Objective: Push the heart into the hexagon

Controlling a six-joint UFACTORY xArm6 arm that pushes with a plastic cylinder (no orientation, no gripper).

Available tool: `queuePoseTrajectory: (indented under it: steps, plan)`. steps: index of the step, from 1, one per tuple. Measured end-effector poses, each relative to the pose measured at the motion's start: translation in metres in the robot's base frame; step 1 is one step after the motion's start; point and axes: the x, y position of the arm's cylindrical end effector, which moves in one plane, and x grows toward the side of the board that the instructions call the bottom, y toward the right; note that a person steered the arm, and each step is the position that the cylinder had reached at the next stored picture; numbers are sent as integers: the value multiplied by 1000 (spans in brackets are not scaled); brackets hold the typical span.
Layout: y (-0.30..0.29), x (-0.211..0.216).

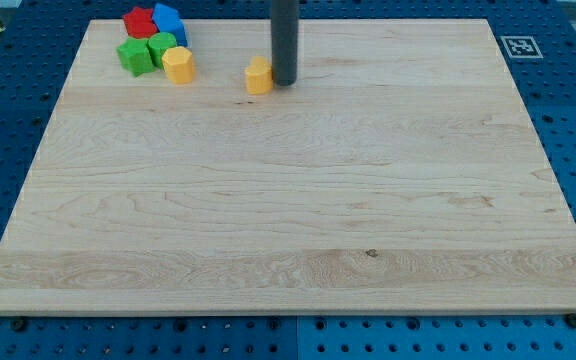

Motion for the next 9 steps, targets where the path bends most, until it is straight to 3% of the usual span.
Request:
queuePoseTrajectory:
  steps: [2, 3, 4, 7, 8, 9]
  plan:
    - [-35, -20]
    - [7, -12]
    - [0, 0]
    - [-83, 4]
    - [-77, 4]
    - [3, 19]
